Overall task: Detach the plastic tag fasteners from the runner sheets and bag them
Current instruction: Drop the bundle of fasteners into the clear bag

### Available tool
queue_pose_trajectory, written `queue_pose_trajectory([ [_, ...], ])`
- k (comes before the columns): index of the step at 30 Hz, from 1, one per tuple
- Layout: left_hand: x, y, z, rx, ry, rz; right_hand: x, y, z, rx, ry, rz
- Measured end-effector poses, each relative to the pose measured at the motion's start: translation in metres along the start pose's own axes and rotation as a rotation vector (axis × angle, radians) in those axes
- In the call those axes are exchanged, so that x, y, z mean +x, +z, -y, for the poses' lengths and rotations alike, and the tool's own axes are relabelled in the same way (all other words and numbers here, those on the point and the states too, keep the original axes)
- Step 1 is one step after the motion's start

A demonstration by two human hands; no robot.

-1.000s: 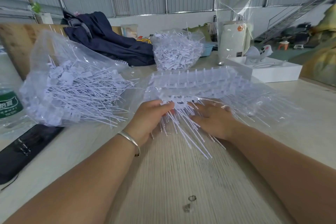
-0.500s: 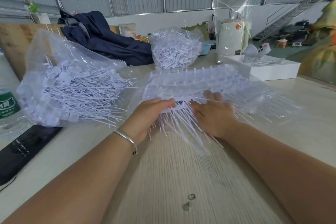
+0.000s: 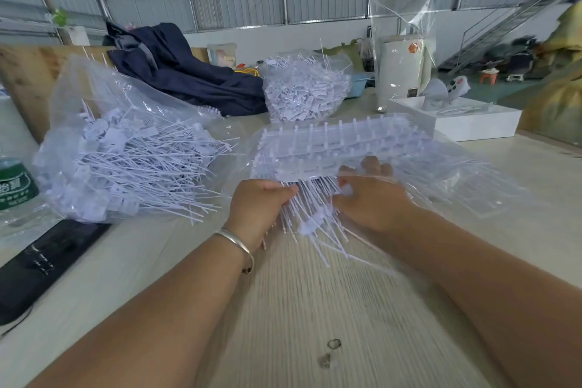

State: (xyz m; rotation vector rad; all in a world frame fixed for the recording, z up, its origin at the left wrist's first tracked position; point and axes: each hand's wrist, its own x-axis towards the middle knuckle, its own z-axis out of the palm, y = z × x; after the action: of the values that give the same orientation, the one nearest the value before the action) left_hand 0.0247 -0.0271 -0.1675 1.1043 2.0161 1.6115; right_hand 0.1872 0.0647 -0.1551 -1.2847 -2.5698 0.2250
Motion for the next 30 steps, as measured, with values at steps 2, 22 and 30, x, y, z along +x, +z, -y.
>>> queue_pose_trajectory([
  [2, 0.005, -0.001, 0.003, 0.018, -0.025, -0.041, -0.005, -0.007, 0.001, -0.029, -0.022, 0.031],
  [22, 0.005, -0.004, 0.003, 0.508, 0.037, -0.043, -0.079, -0.073, 0.035, -0.404, -0.167, -0.243],
  [30, -0.017, -0.018, -0.024, 0.955, 0.432, -0.251, -0.105, -0.114, 0.037, -0.436, -0.287, -0.427],
])
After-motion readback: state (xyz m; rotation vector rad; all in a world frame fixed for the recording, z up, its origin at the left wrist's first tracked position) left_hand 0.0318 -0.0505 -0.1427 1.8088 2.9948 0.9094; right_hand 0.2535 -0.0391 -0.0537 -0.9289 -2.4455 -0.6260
